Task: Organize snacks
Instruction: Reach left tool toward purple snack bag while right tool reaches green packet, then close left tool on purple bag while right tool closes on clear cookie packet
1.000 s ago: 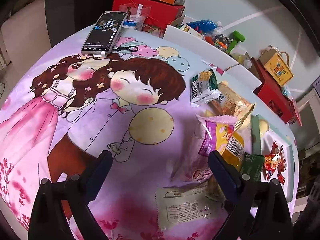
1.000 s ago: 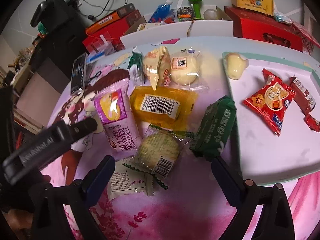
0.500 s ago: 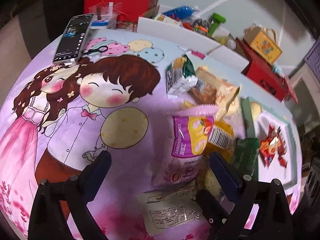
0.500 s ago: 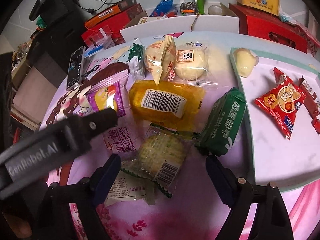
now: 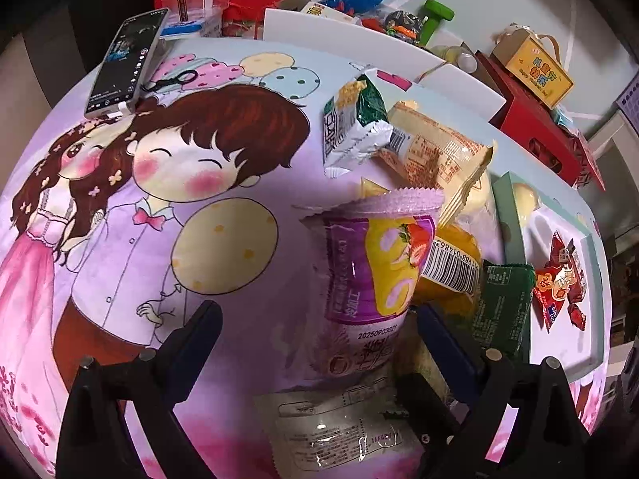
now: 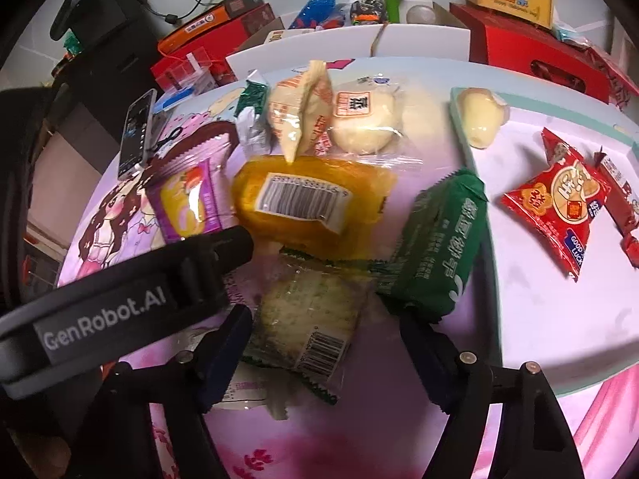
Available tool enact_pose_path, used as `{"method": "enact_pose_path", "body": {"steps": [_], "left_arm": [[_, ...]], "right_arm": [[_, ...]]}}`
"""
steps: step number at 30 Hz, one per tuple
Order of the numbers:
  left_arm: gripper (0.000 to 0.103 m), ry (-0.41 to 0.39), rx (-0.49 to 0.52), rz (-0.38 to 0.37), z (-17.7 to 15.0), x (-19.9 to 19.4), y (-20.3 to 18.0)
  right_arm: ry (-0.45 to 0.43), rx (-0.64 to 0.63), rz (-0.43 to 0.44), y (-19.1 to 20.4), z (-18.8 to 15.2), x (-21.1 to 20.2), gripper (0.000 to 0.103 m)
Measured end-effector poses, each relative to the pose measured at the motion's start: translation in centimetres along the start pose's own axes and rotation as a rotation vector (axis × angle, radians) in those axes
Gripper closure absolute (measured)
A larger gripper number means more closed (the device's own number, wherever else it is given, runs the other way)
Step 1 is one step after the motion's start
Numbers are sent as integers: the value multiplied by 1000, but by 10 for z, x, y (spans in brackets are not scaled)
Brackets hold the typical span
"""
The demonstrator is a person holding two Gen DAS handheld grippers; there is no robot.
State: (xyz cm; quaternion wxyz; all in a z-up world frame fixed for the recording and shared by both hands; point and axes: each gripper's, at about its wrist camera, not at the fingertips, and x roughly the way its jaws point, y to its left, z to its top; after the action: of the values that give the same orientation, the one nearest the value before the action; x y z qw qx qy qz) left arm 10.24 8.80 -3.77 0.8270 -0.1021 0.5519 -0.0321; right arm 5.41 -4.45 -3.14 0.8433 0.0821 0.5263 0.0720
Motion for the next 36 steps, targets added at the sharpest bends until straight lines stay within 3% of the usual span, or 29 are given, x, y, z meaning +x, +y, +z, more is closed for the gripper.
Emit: {"method": "enact_pose_path", "body": {"steps": [2, 8, 13, 36], "left_arm": [[9, 0, 3, 3, 0, 0, 0], [37, 11, 13, -31, -1, 1, -3], [50, 9, 29, -43, -3, 1, -8], [51, 34, 36, -24, -3, 11, -10]], "right_arm": [[4, 3, 3, -3, -1, 0, 30], [9, -25, -8, 0, -5, 2, 43], [9, -39, -16, 2, -6, 5, 43], [-17, -142, -101, 22, -5, 22, 45]]}}
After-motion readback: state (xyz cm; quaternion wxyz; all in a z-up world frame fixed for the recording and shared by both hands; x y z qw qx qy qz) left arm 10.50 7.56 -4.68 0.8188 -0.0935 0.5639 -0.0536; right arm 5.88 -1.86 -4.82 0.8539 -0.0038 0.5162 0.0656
